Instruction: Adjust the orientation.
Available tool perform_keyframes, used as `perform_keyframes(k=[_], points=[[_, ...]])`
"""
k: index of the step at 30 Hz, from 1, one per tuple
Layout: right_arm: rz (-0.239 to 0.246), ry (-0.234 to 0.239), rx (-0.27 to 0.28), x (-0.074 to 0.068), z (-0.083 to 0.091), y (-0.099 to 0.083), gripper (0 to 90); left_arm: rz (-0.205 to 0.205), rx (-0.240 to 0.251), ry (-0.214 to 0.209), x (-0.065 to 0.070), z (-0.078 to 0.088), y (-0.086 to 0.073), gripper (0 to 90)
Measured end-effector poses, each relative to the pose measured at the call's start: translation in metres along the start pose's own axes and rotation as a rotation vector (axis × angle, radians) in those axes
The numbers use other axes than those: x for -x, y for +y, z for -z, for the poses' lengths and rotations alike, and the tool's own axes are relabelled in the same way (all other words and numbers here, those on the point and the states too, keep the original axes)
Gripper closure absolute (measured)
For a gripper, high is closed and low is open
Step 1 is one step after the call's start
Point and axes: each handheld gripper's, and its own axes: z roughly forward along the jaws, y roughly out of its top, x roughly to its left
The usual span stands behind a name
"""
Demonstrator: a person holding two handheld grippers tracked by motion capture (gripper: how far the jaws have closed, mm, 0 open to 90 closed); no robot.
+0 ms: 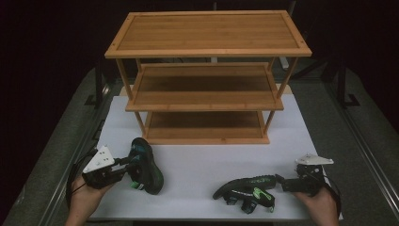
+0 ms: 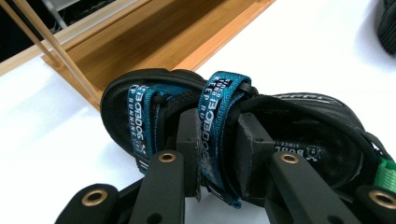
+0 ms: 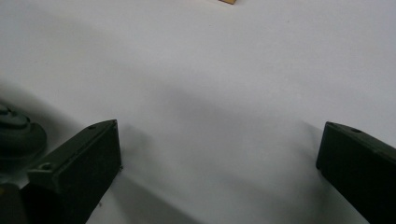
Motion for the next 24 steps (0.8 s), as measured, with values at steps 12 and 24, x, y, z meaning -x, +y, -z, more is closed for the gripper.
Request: perform_keyframes(k=[12, 24], points=[[-0.002, 0.001, 0.001, 0.000, 0.000, 0.000, 0.0, 0.017, 0.022, -0.065, -0.005, -0.029, 0.011, 72.3], [0.001, 0.000, 0.001, 0.000, 0.000, 0.000, 0.0, 0.075, 0.051, -0.122, -0.008, -0.050, 0.014, 71.4]])
